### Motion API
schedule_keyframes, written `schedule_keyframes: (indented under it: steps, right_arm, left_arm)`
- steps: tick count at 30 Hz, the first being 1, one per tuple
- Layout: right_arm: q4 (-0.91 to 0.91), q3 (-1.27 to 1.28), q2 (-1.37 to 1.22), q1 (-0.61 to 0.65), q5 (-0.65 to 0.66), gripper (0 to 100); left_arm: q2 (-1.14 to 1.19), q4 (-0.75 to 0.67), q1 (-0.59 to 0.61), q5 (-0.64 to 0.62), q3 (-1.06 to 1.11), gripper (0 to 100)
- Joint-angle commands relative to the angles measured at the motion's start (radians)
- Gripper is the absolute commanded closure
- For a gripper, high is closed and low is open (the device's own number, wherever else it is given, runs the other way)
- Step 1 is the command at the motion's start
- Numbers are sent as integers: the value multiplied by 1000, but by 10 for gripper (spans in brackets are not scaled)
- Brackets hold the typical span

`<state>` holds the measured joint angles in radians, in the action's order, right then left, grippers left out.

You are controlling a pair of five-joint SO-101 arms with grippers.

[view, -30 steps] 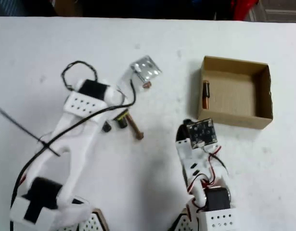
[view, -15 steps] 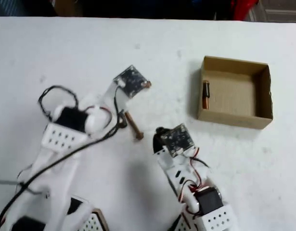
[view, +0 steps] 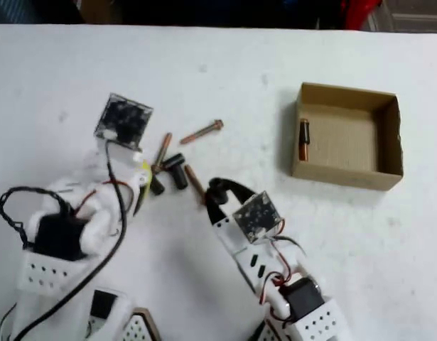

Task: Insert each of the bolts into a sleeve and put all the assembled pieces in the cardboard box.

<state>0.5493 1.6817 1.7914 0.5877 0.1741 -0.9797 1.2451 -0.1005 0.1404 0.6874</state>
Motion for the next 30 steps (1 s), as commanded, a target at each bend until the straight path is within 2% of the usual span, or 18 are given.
schedule_keyframes:
  steps: [1,4,7,13,21,30]
  right_arm:
    - [-47,9,12,5,-91,982]
    - [-64,9,12,7,-109,982]
    - [-90,9,12,7,-112,982]
    - [-137,9,12,8,-112,982]
    - [-188,9,12,97,-114,982]
    - [-189,9,12,104,-114,982]
  left_arm:
    - [-68,-71,-36,-169,-6,977]
    - [-87,-109,-48,-262,-6,977]
    - [-99,-149,-53,-299,-6,977]
    - [-114,-221,-76,-298,-6,978]
    - [-120,-354,-208,-295,-6,978]
    - [-120,-514,-213,-299,-5,979]
